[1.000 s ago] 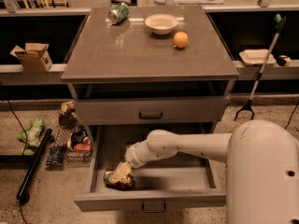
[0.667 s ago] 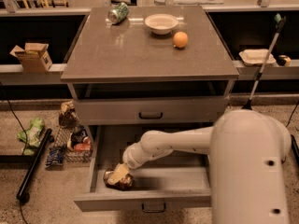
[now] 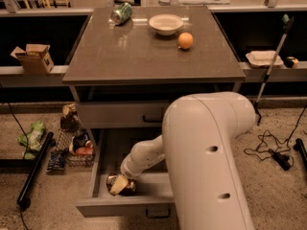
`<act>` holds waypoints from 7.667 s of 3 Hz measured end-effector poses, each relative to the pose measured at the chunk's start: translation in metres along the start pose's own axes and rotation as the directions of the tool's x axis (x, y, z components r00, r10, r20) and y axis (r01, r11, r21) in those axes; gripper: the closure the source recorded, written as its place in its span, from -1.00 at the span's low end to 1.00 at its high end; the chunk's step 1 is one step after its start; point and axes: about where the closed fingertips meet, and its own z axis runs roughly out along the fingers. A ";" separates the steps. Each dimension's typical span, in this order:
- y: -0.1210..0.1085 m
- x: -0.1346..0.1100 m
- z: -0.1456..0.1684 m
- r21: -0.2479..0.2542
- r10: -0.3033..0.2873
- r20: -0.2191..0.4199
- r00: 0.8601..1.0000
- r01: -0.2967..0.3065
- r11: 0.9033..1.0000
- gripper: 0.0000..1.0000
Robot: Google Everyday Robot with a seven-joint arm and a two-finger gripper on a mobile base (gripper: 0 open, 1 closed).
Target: Pick orange can from middle drawer and place on counter
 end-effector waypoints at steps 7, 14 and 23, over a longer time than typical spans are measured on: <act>-0.007 -0.002 -0.021 -0.046 -0.151 0.148 0.977 0.160 0.986 1.00; 0.012 -0.128 -0.252 0.117 -0.450 0.102 0.887 0.439 0.891 1.00; -0.125 -0.333 -0.408 0.269 -0.483 0.188 0.855 0.428 0.863 1.00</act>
Offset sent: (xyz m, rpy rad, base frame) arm -0.0031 -0.0146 -0.0372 0.0390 0.0150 0.0252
